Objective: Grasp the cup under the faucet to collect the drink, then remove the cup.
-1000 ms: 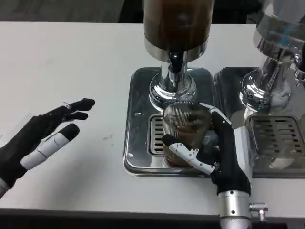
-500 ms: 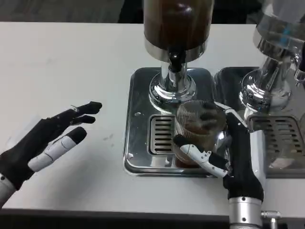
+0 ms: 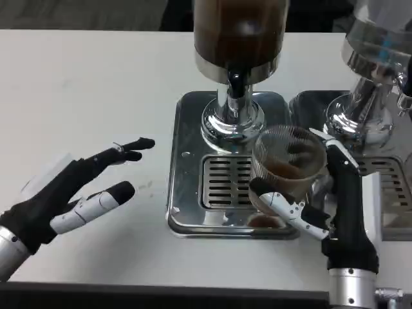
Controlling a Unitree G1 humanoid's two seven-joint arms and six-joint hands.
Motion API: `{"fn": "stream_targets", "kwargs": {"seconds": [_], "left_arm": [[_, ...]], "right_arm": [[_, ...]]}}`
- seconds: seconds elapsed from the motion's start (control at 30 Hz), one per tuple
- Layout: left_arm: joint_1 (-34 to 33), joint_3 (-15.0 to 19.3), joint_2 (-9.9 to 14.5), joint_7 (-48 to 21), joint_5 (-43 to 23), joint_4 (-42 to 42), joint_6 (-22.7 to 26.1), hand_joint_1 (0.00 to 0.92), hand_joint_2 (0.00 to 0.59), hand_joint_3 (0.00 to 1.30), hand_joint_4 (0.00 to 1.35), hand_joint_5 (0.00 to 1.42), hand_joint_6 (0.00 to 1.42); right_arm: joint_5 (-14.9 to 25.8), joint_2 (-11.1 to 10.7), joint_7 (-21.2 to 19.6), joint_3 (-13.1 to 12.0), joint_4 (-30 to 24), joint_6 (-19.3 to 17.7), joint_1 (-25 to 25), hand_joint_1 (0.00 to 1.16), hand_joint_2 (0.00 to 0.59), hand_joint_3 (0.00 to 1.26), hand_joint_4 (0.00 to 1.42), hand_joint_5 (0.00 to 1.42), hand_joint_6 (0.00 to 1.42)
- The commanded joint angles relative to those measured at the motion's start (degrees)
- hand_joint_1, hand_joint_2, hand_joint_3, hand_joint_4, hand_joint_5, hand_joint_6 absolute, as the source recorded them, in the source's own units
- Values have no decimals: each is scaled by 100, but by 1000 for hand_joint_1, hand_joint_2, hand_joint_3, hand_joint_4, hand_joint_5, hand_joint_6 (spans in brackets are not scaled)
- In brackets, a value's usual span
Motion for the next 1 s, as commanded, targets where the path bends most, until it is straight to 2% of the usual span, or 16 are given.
{"fn": "stream_targets", "kwargs": {"seconds": [0.03, 0.37, 0.5, 0.7, 1.0], "left_arm": [[44, -63, 0, 66, 102, -202, -109, 0, 68, 201, 105, 152, 128], [316, -126, 38, 8, 106, -781, -147, 0, 66, 182, 77, 121, 107], [538, -139, 137, -35, 91, -1176, -203, 0, 61, 171, 51, 101, 95], [799, -133, 322, -48, 131, -1692, -298, 0, 51, 142, 18, 64, 77], [941, -132, 431, -56, 105, -1935, -364, 0, 45, 138, 12, 59, 75]], "right_arm": [[185, -48, 220, -147, -595, -12, 169, 990, 97, 742, 900, 1032, 1390], [411, -131, 885, -327, -1409, 224, 545, 1019, 76, 766, 911, 1032, 1370], [496, -138, 1123, -379, -1686, 314, 678, 1021, 76, 780, 919, 1032, 1379], [595, -153, 1375, -479, -1919, 355, 819, 1021, 76, 784, 923, 1032, 1385], [653, -104, 1513, -579, -2004, 344, 898, 1021, 76, 800, 935, 1052, 1386]]}}
